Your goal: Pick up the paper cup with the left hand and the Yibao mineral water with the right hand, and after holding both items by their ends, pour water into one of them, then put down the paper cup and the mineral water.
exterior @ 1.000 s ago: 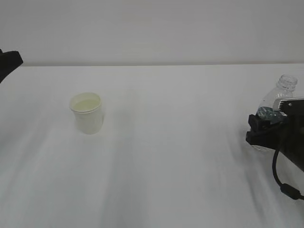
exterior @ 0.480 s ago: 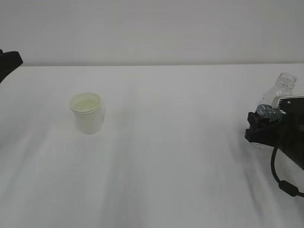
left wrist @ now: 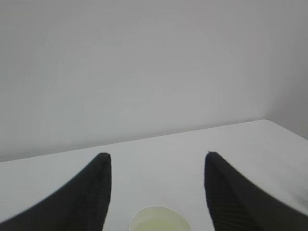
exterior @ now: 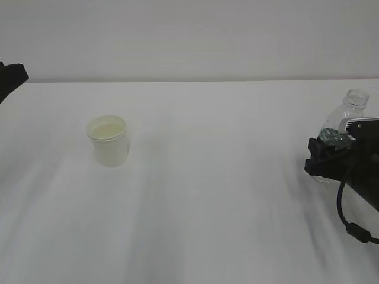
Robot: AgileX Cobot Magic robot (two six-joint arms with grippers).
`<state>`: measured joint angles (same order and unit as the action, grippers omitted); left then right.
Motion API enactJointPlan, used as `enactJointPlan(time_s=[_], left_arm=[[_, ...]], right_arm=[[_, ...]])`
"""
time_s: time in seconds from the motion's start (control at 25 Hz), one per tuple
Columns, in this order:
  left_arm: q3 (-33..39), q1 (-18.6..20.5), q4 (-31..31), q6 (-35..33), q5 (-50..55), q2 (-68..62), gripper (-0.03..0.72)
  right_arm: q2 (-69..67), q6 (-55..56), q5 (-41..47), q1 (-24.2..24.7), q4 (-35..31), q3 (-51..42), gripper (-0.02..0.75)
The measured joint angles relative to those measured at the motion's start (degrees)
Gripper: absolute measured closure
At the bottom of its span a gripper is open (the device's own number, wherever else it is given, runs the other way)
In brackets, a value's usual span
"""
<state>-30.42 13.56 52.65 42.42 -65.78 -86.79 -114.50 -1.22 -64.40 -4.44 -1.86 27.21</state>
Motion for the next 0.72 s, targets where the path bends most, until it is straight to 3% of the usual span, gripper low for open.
enactJointPlan(time_s=[0.72], left_arm=[[0.0, 0.0, 0.22, 0.0, 0.0, 0.0, 0.252]], right_arm=[[-0.12, 0.0, 1.29, 0.0, 0.0, 0.0, 0.293]])
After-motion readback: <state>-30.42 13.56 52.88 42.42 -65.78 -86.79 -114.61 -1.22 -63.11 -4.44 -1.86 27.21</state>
